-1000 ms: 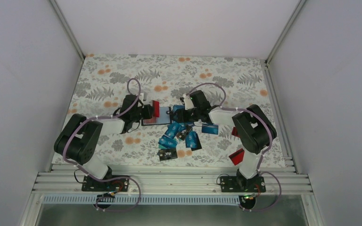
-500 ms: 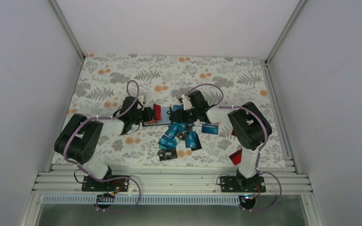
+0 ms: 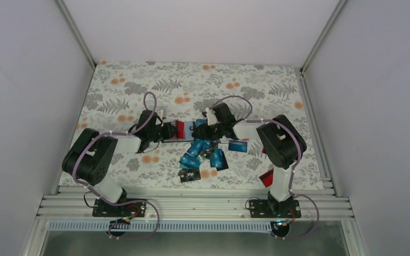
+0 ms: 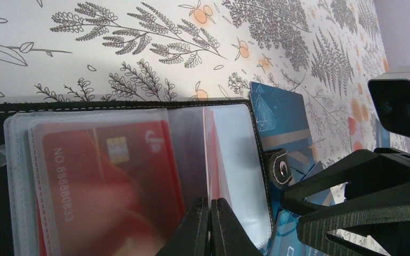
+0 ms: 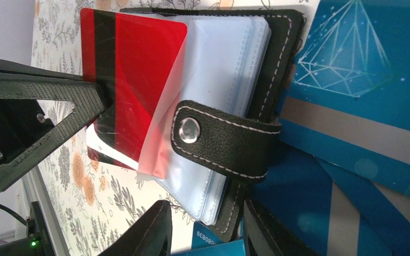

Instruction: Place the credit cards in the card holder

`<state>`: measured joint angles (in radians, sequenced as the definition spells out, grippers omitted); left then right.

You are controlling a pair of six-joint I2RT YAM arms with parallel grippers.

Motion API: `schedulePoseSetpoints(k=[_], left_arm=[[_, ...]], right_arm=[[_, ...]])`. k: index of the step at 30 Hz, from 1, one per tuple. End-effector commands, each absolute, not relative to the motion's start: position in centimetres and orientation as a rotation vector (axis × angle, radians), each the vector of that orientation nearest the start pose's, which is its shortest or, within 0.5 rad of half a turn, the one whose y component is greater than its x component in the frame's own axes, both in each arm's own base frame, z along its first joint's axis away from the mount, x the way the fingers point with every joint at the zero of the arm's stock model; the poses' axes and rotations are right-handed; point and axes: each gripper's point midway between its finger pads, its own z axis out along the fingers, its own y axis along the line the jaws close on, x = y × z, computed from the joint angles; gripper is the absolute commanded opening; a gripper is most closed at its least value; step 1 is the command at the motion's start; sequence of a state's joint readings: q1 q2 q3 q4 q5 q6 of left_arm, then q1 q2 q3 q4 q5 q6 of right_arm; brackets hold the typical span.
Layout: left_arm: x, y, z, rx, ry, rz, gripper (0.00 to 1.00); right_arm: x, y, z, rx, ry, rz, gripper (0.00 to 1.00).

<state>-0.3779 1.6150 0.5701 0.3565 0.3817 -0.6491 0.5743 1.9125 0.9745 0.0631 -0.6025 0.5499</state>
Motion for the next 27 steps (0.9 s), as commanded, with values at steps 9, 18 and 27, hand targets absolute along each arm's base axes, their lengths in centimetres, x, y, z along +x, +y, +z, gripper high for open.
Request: schedulePoseSetpoints(k=[9, 18, 27], left_arm=[[31.6, -20.8, 1.9, -0.134, 2.532, -0.976, 0.02], [31.8, -21.7, 1.0, -0.099, 2.599, -0.999, 0.02], [31.8, -22.2, 0.4, -0.128, 2.622, -1.040, 0.02]], right_arm=[[32.4, 32.5, 3.3, -0.315, 2.609, 1.210, 0.32], [32.7, 32.7, 3.5, -0.326, 2.602, 1.217, 0.31], [32.9, 32.9, 3.6, -0.330, 2.598, 1.234, 0.31]])
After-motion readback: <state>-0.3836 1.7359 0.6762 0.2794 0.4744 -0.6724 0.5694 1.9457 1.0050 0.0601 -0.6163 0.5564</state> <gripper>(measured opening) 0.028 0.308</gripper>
